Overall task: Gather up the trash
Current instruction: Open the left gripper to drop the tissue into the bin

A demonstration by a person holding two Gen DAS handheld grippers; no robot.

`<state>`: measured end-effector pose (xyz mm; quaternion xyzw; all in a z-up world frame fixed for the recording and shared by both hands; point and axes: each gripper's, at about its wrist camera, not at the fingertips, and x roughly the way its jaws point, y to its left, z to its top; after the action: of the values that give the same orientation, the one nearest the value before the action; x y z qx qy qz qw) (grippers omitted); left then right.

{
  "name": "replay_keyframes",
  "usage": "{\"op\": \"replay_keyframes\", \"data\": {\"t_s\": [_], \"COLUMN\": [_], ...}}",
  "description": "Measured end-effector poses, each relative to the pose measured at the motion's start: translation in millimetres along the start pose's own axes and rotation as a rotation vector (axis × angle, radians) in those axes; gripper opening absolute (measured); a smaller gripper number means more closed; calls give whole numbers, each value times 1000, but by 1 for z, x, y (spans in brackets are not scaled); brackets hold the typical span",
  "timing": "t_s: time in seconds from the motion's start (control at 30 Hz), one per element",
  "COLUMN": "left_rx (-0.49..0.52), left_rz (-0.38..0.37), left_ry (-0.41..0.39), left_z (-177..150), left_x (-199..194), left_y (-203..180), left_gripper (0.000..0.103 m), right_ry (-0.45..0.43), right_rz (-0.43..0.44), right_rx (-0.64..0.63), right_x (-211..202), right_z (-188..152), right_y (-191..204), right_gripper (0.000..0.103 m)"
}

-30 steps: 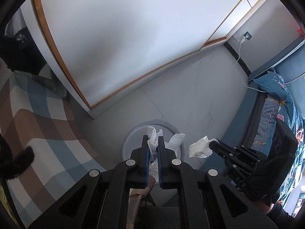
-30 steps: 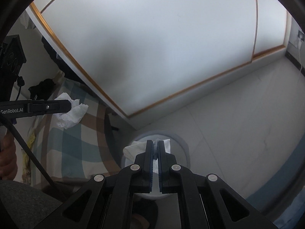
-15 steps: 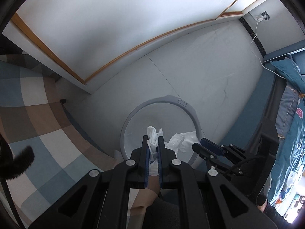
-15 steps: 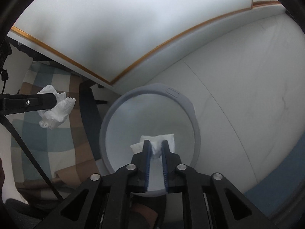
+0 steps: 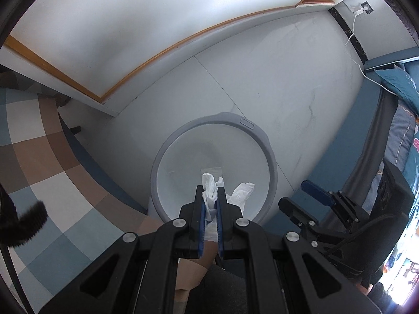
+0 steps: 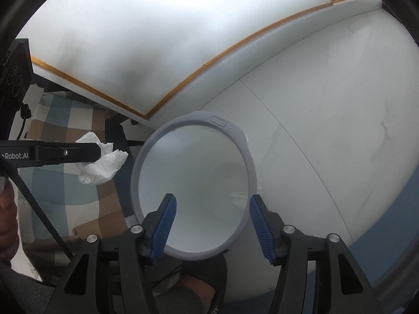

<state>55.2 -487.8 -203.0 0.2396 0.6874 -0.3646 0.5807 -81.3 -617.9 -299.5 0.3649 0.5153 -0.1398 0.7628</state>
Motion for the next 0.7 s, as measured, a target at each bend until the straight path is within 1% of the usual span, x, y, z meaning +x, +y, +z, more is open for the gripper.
{"op": "replay_keyframes", "data": {"t_s": [0.07,0.13,0.17,0.2,0.23,0.27,0.3,0.4,0.47,0.6,0.63,0.7], "left_rx": [5,3,5,6,6,7,9,19,17,-2,-9,-28], "left_rz": [4,5,7,11,14,9,9,22,40,64,66,43], "left_ry": [-11,-15,-16,-13,-11,-15,-23,-52,-69,-141,-157,-184], "left_z": [0,2,2,1,1,-1,-3,-7,-9,-16,-18,-23], "left_x": [0,0,0,1,1,1,0,-5,-9,-24,-30,-39], "left_y": [0,0,0,0,0,1,1,2,3,12,14,19], "left_gripper": [5,7,11,20,26,39,48,50,51,51,51,51], "right_ry": [-20,-30,-39,-46,-51,-55,-58,-67,-76,-84,-89,-98], "right_rz": [-3,5,3,3,3,4,6,14,2,3,4,3], "right_rx": [22,22,17,14,12,12,15,20,12,8,10,14], "right_x": [-7,-12,-16,-18,-20,-21,-22,-24,-27,-33,-35,-41], "right_z": [0,1,1,1,1,1,1,0,-1,-3,-4,-5], "right_y": [-6,-6,-6,-6,-5,-4,-4,-2,-1,1,1,1], "right_gripper": [71,71,72,74,75,75,75,76,77,78,79,80]}}
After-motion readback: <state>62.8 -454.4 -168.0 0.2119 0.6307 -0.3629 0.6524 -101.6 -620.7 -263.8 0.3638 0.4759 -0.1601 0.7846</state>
